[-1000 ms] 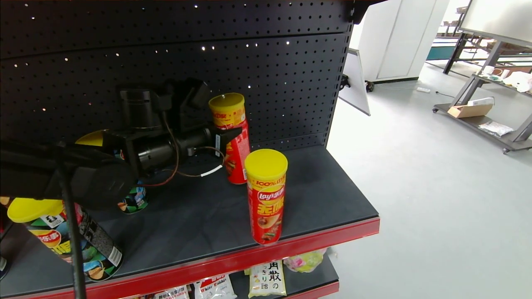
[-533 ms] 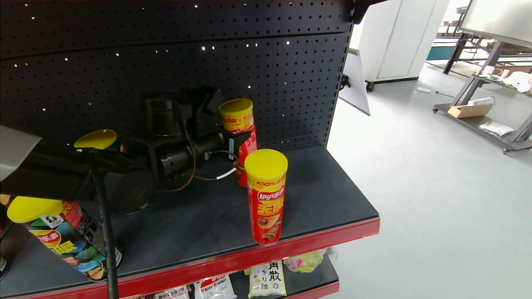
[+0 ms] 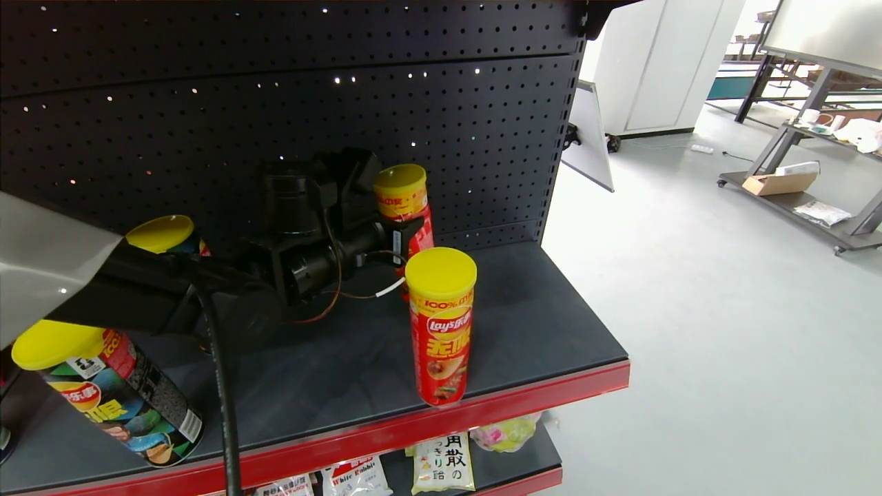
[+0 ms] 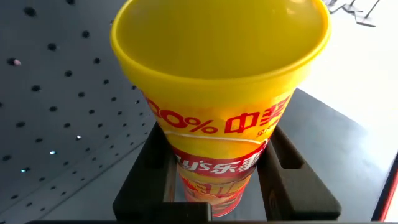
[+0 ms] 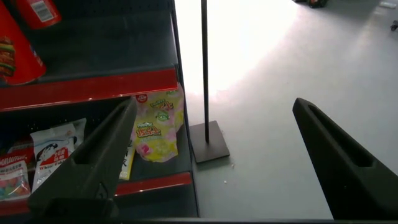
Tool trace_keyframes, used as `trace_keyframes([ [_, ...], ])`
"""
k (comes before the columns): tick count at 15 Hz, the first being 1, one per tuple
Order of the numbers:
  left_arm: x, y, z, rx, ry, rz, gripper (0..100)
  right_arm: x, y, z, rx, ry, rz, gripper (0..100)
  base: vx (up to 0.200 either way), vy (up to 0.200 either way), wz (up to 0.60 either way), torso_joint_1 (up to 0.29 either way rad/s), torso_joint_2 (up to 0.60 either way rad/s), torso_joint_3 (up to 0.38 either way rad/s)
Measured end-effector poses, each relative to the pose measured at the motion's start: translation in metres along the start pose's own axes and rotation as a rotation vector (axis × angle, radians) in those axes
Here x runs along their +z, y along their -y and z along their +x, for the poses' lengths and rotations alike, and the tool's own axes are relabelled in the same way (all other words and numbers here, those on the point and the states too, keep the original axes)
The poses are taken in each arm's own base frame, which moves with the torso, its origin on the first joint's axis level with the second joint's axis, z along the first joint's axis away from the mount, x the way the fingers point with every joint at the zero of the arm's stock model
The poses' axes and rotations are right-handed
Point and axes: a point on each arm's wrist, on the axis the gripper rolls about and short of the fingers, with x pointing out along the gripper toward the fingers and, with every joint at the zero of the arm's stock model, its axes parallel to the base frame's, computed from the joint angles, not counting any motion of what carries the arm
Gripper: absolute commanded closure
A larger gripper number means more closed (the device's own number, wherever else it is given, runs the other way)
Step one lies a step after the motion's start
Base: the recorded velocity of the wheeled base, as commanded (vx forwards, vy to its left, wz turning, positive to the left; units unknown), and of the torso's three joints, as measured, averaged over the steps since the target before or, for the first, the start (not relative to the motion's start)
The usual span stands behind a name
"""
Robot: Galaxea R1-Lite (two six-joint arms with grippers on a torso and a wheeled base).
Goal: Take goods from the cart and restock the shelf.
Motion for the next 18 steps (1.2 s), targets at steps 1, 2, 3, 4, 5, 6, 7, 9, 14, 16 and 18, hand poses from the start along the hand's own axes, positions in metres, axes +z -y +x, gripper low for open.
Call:
trace_keyframes([
  [1,-0.001,0.001,0.002,-0.002,0.006,0.001,100,0.0,0.0,0.0,0.0,0.0,0.0,0,0.0,0.0,0.0,0.0,0.0,0.0],
  [2,-0.003,0.001,0.004,-0.003,0.012,0.001,100,0.0,0.0,0.0,0.0,0.0,0.0,0,0.0,0.0,0.0,0.0,0.0,0.0],
  [3,-0.005,0.001,0.005,-0.002,0.009,0.001,100,0.0,0.0,0.0,0.0,0.0,0.0,0,0.0,0.0,0.0,0.0,0.0,0.0],
  [4,-0.007,0.0,0.007,-0.001,0.003,0.001,100,0.0,0.0,0.0,0.0,0.0,0.0,0,0.0,0.0,0.0,0.0,0.0,0.0],
  [5,-0.009,0.0,0.008,-0.001,-0.001,0.001,100,0.0,0.0,0.0,0.0,0.0,0.0,0,0.0,0.0,0.0,0.0,0.0,0.0],
  [6,-0.011,0.0,0.009,-0.002,-0.005,0.001,100,0.0,0.0,0.0,0.0,0.0,0.0,0,0.0,0.0,0.0,0.0,0.0,0.0],
  [7,-0.012,0.0,0.01,-0.004,-0.009,0.001,100,0.0,0.0,0.0,0.0,0.0,0.0,0,0.0,0.0,0.0,0.0,0.0,0.0],
  [9,-0.014,0.0,0.011,-0.005,-0.012,0.001,100,0.0,0.0,0.0,0.0,0.0,0.0,0,0.0,0.0,0.0,0.0,0.0,0.0],
  [14,-0.018,0.001,0.015,-0.008,-0.006,0.01,100,0.0,0.0,0.0,0.0,0.0,0.0,0,0.0,0.0,0.0,0.0,0.0,0.0],
  [16,-0.019,0.001,0.015,-0.008,-0.009,0.011,100,0.0,0.0,0.0,0.0,0.0,0.0,0,0.0,0.0,0.0,0.0,0.0,0.0],
  [18,-0.021,0.001,0.016,-0.009,-0.014,0.012,100,0.0,0.0,0.0,0.0,0.0,0.0,0,0.0,0.0,0.0,0.0,0.0,0.0],
])
